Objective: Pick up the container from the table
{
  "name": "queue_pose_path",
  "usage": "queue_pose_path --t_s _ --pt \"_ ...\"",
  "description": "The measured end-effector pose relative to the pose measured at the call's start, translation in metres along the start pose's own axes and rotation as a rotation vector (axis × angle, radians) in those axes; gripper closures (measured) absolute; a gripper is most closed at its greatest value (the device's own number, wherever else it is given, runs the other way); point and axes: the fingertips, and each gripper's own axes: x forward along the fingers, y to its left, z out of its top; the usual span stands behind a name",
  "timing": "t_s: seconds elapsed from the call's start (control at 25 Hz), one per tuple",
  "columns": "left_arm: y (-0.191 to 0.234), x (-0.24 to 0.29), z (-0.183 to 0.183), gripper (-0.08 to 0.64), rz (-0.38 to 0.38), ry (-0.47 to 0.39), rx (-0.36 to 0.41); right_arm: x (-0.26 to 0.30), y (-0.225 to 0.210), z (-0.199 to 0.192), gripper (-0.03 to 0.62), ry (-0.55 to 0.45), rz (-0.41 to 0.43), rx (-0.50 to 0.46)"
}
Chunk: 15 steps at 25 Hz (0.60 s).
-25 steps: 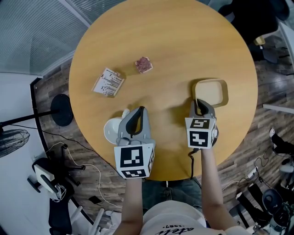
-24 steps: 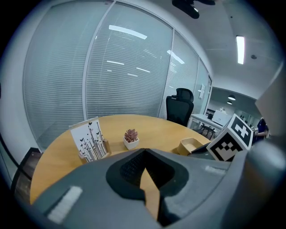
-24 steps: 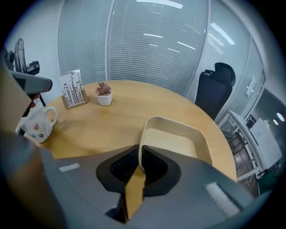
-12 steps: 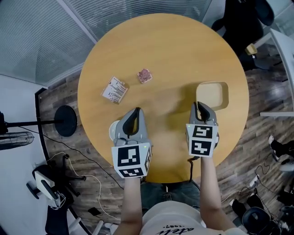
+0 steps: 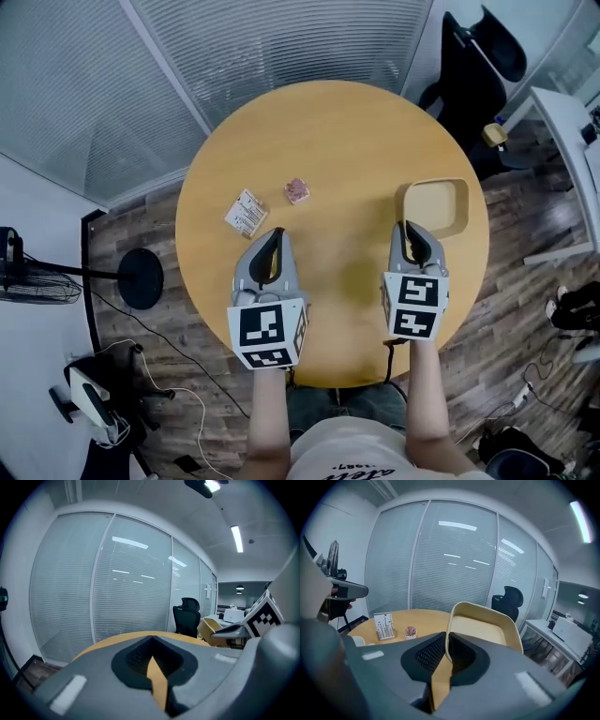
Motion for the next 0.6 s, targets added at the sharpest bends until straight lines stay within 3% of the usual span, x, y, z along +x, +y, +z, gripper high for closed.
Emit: queue_pose_path --t_s 0.6 --pt "0.001 -0.045 0.072 0.558 0.047 -0.153 0.04 -0.057 -0.019 0.063 0.541 -0.174 -0.004 0.048"
